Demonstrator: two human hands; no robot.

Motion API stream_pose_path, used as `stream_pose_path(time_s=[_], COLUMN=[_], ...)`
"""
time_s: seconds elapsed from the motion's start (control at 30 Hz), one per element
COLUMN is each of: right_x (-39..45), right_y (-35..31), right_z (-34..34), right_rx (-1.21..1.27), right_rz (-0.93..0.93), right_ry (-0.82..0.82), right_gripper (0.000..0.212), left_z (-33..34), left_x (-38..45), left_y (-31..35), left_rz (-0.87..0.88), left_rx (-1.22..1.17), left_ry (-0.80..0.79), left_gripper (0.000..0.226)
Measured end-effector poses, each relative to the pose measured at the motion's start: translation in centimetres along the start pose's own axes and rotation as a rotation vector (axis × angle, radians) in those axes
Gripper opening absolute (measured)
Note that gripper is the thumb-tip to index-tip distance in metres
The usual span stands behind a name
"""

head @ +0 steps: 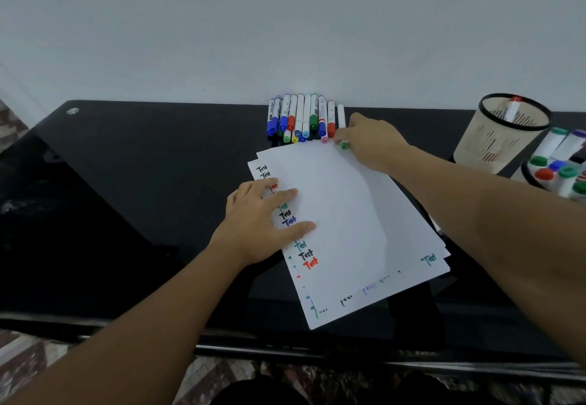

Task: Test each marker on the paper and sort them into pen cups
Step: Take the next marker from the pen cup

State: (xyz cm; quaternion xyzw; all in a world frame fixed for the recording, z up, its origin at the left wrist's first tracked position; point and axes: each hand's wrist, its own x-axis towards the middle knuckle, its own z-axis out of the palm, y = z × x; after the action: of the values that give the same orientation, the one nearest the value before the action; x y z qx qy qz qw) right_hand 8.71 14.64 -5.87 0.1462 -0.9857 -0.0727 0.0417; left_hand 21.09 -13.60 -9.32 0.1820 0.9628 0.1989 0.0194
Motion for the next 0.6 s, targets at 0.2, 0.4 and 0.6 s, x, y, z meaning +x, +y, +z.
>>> stream_pose_path(time_s=[0.2,0.4,0.6], right_x=[-0.5,-5.2,-10.7], right_y=[0.5,-4.7,-9.7], right_z=[-0.2,-3.4,-2.6], right_rx=[-0.178,0.113,0.361], right_rz=[-0.214,-0.278,-0.149], right_ry=[0.331,0.304,0.063], right_gripper=[0.021,0.032,0.039], left_z=[-0.1,-0.1,0.3], left_x=[0.1,0.0,-0.9], left_y=[-0.1,0.0,-0.1], left_rz=[0.004,0.013,0.067], left_rx=[-0.010,-0.060,-0.180], left_ry=[0.018,0.065,0.237], left_gripper=[0.092,0.090,0.071])
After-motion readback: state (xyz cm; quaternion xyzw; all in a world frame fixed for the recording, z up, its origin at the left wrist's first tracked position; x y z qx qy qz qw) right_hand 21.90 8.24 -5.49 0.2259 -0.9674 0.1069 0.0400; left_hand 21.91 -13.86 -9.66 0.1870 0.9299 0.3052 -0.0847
